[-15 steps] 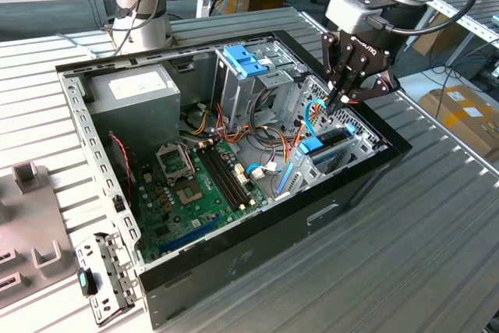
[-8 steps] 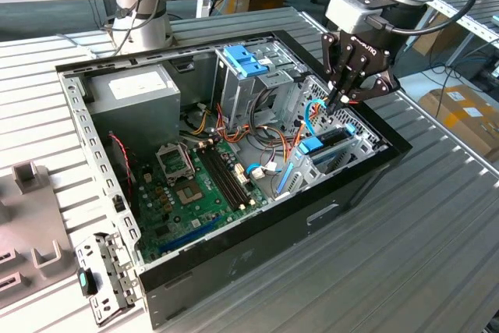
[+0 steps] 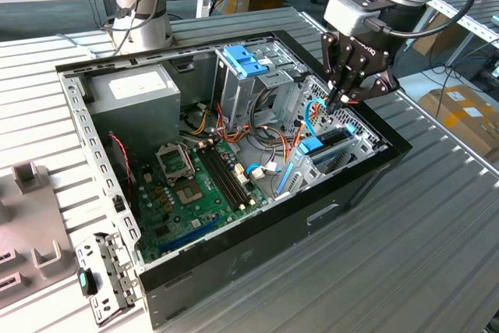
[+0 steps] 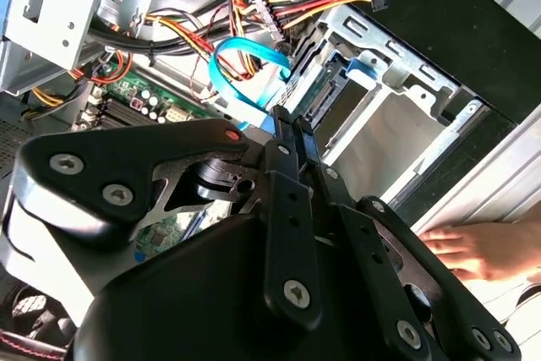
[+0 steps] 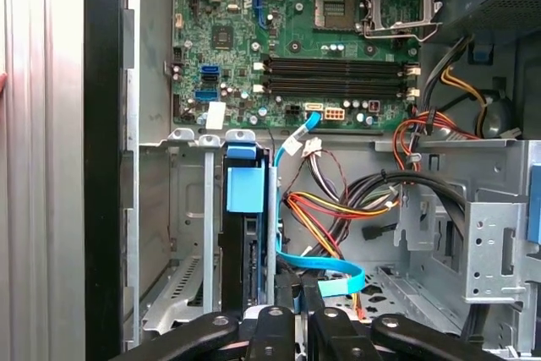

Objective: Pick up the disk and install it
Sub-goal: 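Insert the first disk wire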

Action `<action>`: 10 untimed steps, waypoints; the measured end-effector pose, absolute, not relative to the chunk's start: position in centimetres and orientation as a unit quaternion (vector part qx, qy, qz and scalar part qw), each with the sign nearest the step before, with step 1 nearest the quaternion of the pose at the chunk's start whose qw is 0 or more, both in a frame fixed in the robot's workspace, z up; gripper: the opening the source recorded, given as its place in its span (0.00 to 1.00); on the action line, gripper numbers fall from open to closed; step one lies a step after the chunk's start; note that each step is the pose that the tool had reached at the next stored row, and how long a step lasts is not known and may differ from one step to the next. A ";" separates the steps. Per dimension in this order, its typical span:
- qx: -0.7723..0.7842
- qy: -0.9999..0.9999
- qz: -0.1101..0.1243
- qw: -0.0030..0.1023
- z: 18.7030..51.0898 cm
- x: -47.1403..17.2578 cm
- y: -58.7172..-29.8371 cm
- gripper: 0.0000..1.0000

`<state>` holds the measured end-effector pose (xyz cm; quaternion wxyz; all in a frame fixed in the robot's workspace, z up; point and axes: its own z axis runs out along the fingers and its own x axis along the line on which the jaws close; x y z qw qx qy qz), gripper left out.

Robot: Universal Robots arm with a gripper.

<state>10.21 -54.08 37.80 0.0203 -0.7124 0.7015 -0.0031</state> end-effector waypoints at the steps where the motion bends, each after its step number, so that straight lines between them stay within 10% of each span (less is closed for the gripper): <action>1: -0.712 0.701 -0.003 0.022 37.8 10.1 -54.1 0.16; 4: -0.712 0.701 0.002 0.029 37.8 10.1 -54.3 0.16; 6: -0.711 0.701 0.024 0.051 37.8 10.1 -54.5 0.16; 10: -0.711 0.701 0.027 0.054 37.8 10.1 -55.1 0.16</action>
